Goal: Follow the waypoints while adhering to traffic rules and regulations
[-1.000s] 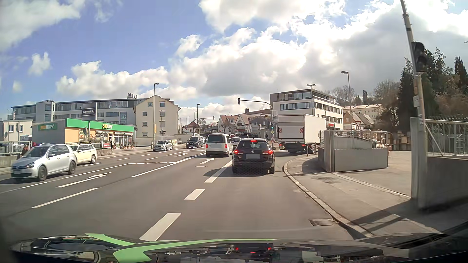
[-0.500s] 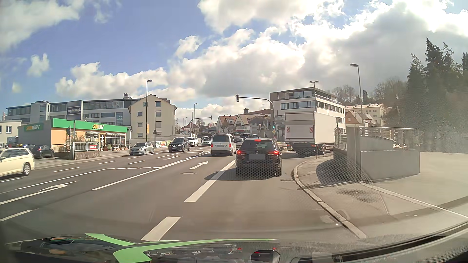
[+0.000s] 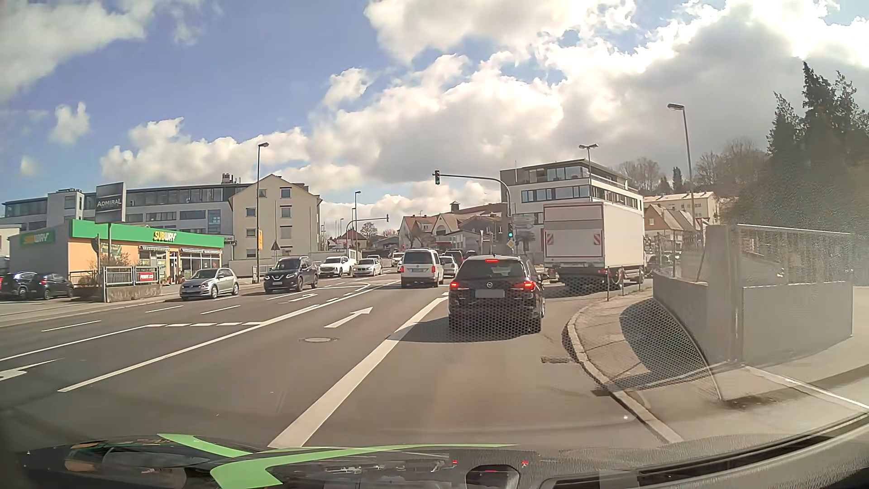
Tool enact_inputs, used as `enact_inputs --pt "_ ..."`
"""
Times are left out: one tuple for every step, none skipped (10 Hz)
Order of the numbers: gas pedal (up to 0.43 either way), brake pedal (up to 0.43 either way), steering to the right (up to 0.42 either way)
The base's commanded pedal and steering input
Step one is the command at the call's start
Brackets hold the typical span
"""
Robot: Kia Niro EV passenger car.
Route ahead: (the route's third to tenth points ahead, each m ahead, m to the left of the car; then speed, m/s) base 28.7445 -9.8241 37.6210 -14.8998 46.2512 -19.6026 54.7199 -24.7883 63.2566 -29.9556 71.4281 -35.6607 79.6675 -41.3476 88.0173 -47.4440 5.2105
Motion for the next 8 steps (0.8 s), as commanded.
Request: enact_inputs --pt "0.000 0.220 0.008" --pt "0.000 0.220 0.009" --pt "0.000 0.207 0.014" --pt "0.000 0.201 0.019" --pt "0.000 0.201 0.024" --pt "0.000 0.195 0.029" --pt "0.000 0.177 0.034" --pt "0.000 0.152 0.041"
